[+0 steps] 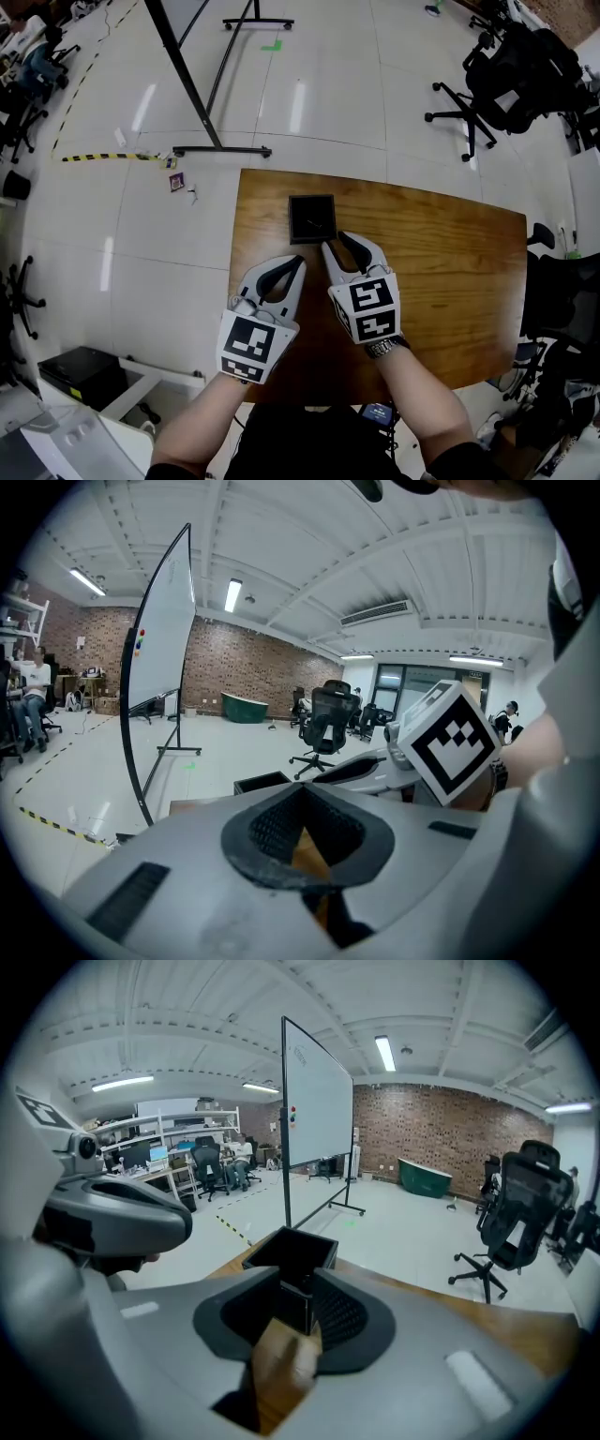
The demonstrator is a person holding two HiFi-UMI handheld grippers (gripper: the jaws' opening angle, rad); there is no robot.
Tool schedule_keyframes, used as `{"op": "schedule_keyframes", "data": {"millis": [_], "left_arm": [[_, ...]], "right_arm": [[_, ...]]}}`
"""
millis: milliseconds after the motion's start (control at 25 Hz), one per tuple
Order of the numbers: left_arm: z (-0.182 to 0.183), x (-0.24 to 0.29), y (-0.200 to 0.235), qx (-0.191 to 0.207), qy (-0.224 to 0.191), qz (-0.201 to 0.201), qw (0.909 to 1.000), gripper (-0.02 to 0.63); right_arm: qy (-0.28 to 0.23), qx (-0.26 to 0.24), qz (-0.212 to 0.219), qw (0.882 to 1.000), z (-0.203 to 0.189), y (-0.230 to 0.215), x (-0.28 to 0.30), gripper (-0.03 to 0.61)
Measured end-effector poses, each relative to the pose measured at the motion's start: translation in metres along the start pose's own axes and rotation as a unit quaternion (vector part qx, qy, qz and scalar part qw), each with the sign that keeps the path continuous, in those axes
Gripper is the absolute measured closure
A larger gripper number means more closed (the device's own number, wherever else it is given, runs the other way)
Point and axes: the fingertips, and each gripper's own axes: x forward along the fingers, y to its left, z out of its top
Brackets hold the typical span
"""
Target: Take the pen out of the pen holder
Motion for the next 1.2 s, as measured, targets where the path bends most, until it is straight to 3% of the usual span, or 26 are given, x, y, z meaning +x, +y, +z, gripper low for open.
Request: {"op": "schedule_keyframes", "data": {"millis": [240,640,1200], "left_arm": [[-0.002,0.006,0.003,0.002,0.003,-0.002,1.0000,0.611],[-0.003,0.002,0.005,-0.001,0.004,-0.001,1.0000,0.611],[0.016,-0.028,-0.014,0.020,-0.015,0.011,0.9996,0.611]], "right_arm": [[0.014,0.000,0.001,1.000,-0.005,-0.006,0.013,0.471],[0.019,-0.026,-0.008,0.999,0.000,0.001,0.014,0.535],[-0.047,-0.038,-0.019,0.998,0.032,0.013,-0.036,0.540]]}}
